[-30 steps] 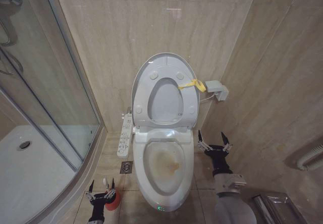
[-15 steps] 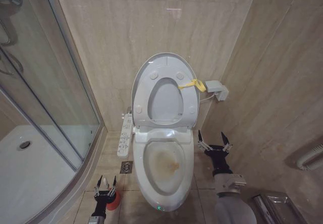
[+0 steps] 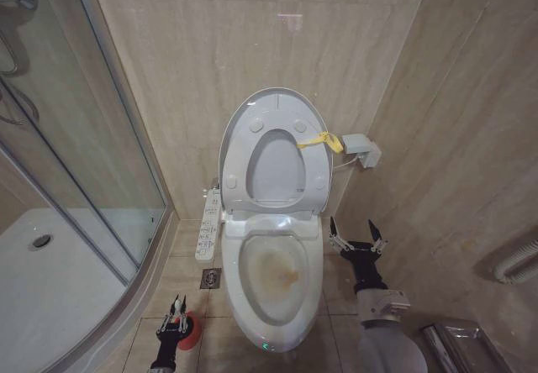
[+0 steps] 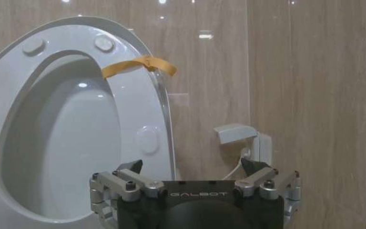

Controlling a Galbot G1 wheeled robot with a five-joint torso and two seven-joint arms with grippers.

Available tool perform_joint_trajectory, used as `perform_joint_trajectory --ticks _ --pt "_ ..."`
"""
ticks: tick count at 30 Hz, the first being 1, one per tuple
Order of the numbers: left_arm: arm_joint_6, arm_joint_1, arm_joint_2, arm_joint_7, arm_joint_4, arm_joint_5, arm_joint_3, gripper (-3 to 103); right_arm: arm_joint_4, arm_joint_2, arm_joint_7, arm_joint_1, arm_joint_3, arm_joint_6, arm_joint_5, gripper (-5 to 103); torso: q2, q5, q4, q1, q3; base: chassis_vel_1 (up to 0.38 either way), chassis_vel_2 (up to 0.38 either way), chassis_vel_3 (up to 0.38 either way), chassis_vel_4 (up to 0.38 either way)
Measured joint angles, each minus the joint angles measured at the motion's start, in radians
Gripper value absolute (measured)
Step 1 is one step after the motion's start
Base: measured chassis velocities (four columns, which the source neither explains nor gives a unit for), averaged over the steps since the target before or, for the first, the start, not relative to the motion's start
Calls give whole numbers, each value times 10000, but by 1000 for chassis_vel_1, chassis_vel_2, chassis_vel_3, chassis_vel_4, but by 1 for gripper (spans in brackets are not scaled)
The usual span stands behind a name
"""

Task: Open the toilet lid, clean the toilet bowl with a toilet brush, close the toilet lid, and flush.

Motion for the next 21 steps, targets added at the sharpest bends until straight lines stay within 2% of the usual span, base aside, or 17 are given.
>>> perform_joint_trajectory --ticks 12,16,17,20,21 --pt "45 550 40 -54 -1450 -25 -57 21 0 0 0 0 0 0 0 100 0 0 -1 0 0 0 0 0 0" --pt "330 1446 70 -128 -3209 -45 -110 21 0 0 0 0 0 0 0 100 0 0 -1 0 0 0 0 0 0" --pt "330 1446 70 -128 -3209 -45 -110 21 0 0 0 0 0 0 0 100 0 0 -1 0 0 0 0 0 0" --pt "685 2225 197 -232 -4888 -67 -169 21 0 0 0 0 0 0 0 100 0 1 0 0 -1 0 0 0 0" --pt "685 2225 197 -232 -4888 -67 -169 21 0 0 0 0 0 0 0 100 0 1 0 0 -1 0 0 0 0"
